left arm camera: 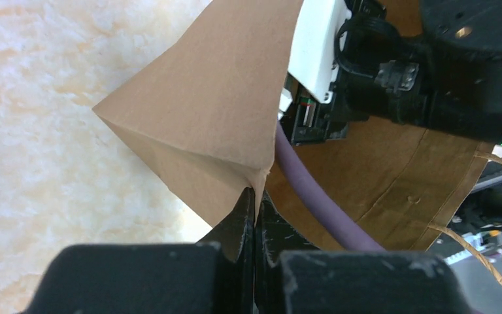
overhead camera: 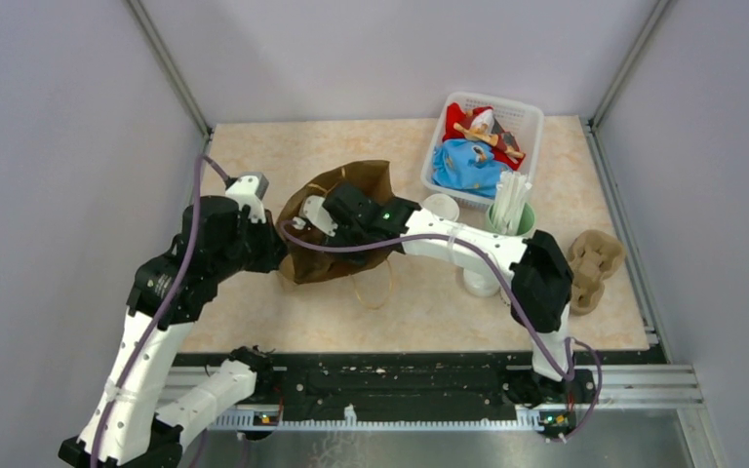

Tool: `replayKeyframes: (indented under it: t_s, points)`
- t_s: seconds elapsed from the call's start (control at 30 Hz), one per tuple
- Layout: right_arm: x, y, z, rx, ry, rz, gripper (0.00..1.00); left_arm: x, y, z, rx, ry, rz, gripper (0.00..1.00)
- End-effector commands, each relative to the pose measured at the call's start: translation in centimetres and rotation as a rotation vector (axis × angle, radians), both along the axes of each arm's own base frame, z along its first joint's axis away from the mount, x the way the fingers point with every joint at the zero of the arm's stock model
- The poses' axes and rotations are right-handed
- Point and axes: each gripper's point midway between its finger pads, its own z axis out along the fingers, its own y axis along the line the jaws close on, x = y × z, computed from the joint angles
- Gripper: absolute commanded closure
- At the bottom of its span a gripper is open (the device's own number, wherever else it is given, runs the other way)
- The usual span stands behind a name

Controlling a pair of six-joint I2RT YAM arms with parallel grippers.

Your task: Pack the takeout coffee

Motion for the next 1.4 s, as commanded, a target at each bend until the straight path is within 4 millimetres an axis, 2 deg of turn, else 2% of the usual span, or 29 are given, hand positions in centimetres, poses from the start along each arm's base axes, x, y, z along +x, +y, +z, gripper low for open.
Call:
replayKeyframes:
  t_s: [0.0,0.1,0.23,0.37,0.47,0.53,0.63,0.77,1.0,1.2,1.37]
  points:
    - [-3.4,-0.4,-3.3,-0.094,0.165,-0.043,0.49,-1.2,-0.5,1.2,-0.096,0.059,0.050,1.00]
    - [-4.6,-0.1,-5.5,-0.147,0.203,-0.050,0.49,-1.3,0.0,0.6,-0.104,0.095,0.113,1.00]
    - [-4.5,0.5,-8.2,-0.196,0.245,-0.092,0.48,-0.7,1.1,0.2,-0.067,0.077,0.169,1.00]
    - [-4.6,1.1,-10.0,-0.203,0.271,-0.100,0.49,-0.5,2.4,0.3,-0.027,0.041,0.217,1.00]
    - [-4.7,0.6,-11.8,-0.239,0.288,-0.114,0.49,-0.4,2.8,0.4,-0.021,0.026,0.234,1.00]
    - [-4.6,0.4,-12.0,-0.252,0.283,-0.120,0.49,-0.4,2.8,0.3,-0.020,0.023,0.230,1.00]
    - [-4.4,0.9,-9.5,-0.200,0.268,-0.123,0.45,-0.4,2.8,0.3,-0.017,0.022,0.228,1.00]
    - [-4.1,1.6,-4.8,-0.113,0.243,-0.135,0.32,-0.2,2.9,0.5,-0.023,0.013,0.245,1.00]
    - [-4.8,2.0,0.8,0.008,0.246,-0.152,0.10,0.0,3.3,0.4,-0.025,0.032,0.295,1.00]
    - [-5.8,1.9,4.4,0.070,0.240,-0.148,0.01,0.4,3.6,0.9,-0.025,0.022,0.323,1.00]
    - [-7.0,0.7,5.9,0.068,0.247,-0.161,0.01,0.7,3.8,1.1,-0.027,0.030,0.351,1.00]
